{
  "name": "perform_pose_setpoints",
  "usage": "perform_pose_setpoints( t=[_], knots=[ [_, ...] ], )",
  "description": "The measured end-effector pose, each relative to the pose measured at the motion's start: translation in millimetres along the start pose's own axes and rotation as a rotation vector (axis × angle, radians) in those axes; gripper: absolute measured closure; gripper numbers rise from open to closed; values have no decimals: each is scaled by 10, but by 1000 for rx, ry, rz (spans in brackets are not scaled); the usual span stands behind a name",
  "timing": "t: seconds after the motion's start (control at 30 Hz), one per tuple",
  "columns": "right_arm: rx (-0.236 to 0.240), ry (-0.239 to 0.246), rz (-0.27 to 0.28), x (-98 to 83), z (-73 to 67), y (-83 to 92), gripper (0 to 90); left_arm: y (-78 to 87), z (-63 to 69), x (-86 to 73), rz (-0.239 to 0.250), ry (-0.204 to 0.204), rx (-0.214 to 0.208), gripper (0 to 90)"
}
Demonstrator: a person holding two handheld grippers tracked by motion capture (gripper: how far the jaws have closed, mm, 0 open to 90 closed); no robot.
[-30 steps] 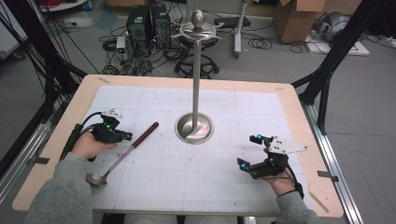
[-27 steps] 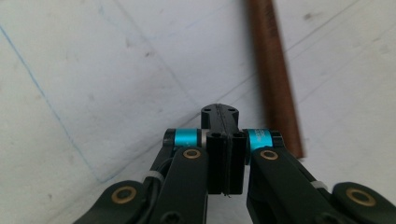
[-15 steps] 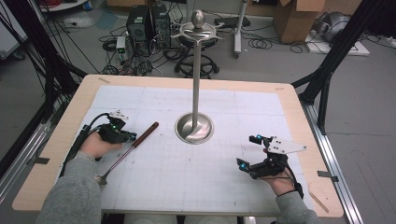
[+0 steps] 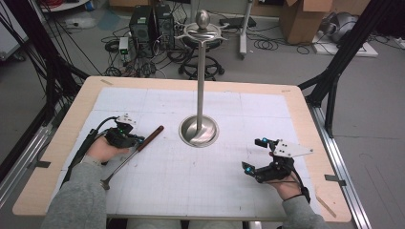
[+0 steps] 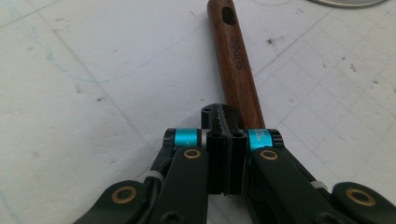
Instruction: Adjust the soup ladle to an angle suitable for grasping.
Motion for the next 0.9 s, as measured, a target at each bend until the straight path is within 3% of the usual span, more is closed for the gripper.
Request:
perform_pose_setpoints(
  t=[0.13, 0.53, 0.9],
  knots=[
    [-1, -1, 0, -1, 0, 3, 12, -2, 21, 0, -2, -9, -7, 897],
    [-2, -4, -7, -6, 0, -1, 12, -5, 228, -22, -27, -109, -52, 897],
    [-2, -3, -8, -7, 1, -1, 12, -6, 427, -45, -44, -192, -62, 897]
  ],
)
Point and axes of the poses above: each handheld gripper's, and its own axes: y roughly backward along the jaws, x roughly out of its top, z roughly to its right, the point moved 4 cm from there along -y, roughly forward along the jaws, and after that the axes turned 15 degrees about -z, right-handed, at the moved point
